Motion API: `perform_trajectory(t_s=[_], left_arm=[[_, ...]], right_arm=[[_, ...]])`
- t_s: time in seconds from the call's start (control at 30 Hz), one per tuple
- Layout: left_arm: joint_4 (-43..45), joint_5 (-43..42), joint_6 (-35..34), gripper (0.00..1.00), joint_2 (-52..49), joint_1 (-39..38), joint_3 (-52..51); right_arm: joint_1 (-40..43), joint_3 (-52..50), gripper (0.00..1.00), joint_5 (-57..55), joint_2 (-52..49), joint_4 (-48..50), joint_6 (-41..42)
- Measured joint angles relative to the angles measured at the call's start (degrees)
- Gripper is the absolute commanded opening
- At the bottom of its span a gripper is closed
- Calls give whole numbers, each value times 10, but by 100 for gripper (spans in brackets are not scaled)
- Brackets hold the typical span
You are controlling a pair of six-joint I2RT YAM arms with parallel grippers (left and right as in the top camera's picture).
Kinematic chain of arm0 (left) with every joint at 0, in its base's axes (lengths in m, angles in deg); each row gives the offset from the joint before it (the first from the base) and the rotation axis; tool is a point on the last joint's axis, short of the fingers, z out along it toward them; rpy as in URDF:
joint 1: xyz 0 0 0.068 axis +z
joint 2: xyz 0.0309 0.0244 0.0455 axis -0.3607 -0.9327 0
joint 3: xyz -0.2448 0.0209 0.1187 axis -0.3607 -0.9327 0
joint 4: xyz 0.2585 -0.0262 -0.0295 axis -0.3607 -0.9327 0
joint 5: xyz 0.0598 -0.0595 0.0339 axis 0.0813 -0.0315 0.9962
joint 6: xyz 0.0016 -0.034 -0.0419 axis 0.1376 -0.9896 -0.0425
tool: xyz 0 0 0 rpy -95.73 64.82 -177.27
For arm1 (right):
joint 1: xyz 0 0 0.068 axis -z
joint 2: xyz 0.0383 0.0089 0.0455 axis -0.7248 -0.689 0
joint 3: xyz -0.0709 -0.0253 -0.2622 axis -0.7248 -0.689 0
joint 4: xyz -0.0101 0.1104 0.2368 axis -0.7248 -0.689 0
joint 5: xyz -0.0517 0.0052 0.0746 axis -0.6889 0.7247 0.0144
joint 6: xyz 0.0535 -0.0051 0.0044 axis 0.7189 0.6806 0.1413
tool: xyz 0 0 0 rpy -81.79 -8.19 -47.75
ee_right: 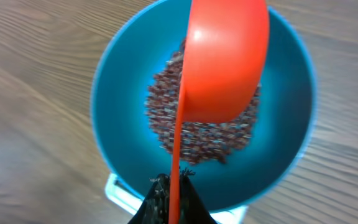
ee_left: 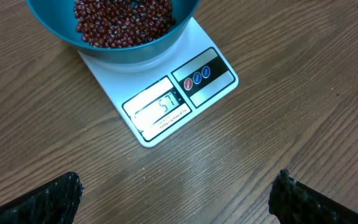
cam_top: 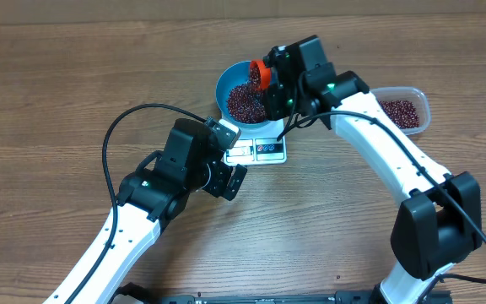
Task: Scoop item into bowl and weigh 150g on scale
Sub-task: 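Tilt the scoop with the right gripper, pouring beans into the bowl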
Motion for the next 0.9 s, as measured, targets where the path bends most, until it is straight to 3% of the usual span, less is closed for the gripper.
perform_trajectory(t_s=[0.5,0.67,0.9], left_arm=[[0,0,0,99,0,0,0],[0,0,0,100,0,0,0],[0,0,0,100,0,0,0]], right_arm=[[-88,12,4,-293,0,-17,-148],[-93,13,4,-305,0,-22,-159],[-78,13,4,-239,0,-35,-153]])
